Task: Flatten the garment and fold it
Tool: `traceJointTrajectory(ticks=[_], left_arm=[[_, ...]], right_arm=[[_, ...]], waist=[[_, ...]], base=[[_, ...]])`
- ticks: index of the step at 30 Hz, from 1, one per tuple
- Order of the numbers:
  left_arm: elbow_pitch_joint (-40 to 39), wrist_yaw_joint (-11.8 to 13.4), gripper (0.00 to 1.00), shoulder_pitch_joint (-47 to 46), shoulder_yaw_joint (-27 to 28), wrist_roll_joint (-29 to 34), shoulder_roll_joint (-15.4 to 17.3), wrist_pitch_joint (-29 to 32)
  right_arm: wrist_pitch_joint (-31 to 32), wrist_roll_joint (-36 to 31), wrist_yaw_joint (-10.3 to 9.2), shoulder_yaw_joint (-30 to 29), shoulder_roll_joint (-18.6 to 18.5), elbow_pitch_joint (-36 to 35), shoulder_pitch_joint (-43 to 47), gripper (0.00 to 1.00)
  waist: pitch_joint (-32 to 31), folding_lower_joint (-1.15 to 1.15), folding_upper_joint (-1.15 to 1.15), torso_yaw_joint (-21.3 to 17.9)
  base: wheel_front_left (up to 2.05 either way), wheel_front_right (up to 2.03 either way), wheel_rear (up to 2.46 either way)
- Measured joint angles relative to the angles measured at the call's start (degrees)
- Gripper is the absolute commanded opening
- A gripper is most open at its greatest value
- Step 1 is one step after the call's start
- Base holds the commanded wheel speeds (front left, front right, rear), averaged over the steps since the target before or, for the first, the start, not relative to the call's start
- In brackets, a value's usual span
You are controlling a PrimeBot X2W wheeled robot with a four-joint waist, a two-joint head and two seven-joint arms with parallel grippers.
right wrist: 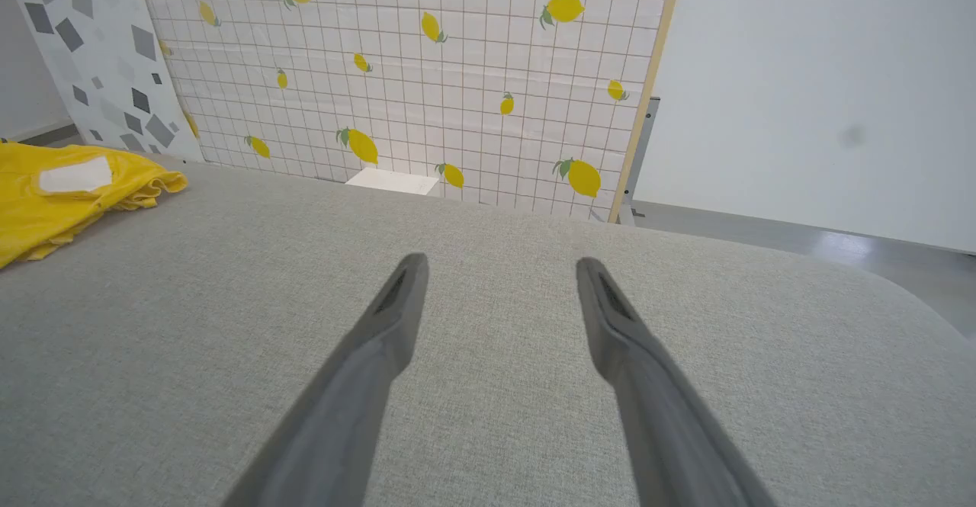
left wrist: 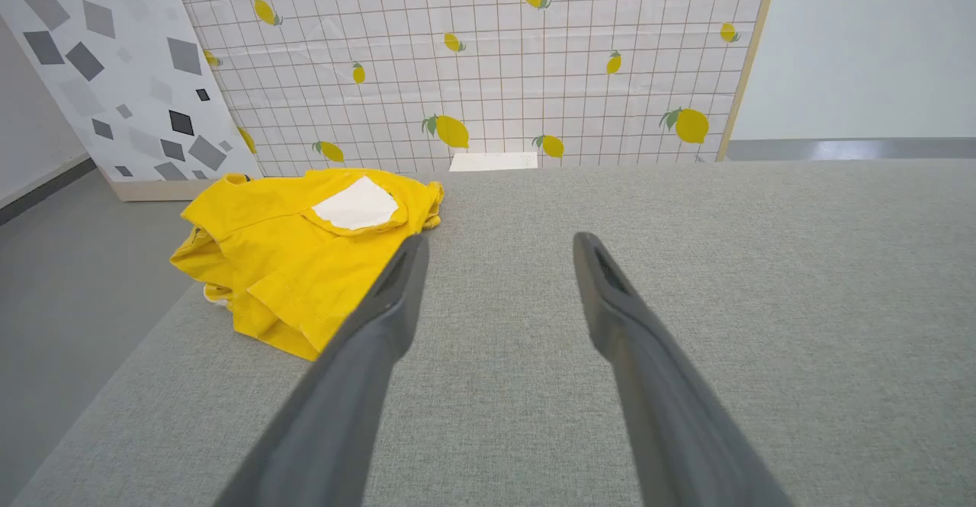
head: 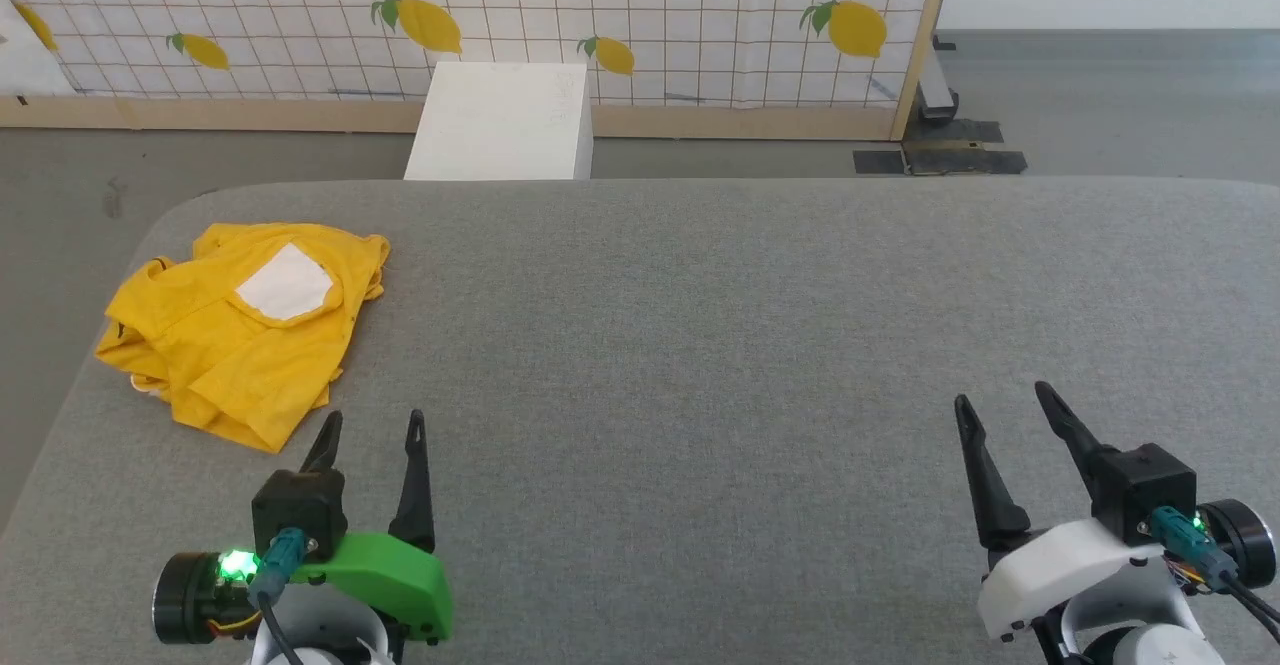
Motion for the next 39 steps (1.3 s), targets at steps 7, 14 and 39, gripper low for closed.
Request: traceJointTrajectory(ticks=[7,14,39], left_arm=[[-0.07,-0.30,1.00,0.12,0.04,-0.41,0.00,-0.87],[-0.12,-0.53,1.00,0.15,0.16,-0.90,0.00,-1.52],[-0.11,-1.01,1.00,1.59,0.60,-3.46,0.00,-4.55]], right_arm=[[-0.93,0.01,0.00,-0.74,0.00,0.11,0.04,1.00],[-1.65,0.02,0.00,-1.13,0.00,0.07,0.09,1.00],[-4.68,0.00,0.00,0.22,0.01,0.71,0.13,1.00]], waist=[[0.01,0.00,0.00,0.25],[0.13,0.00,0.00,1.11],[0.08,0.00,0.00,9.53]], base=[[0.00,0.00,0.00],[0.00,0.00,0.00],[0.00,0.00,0.00]])
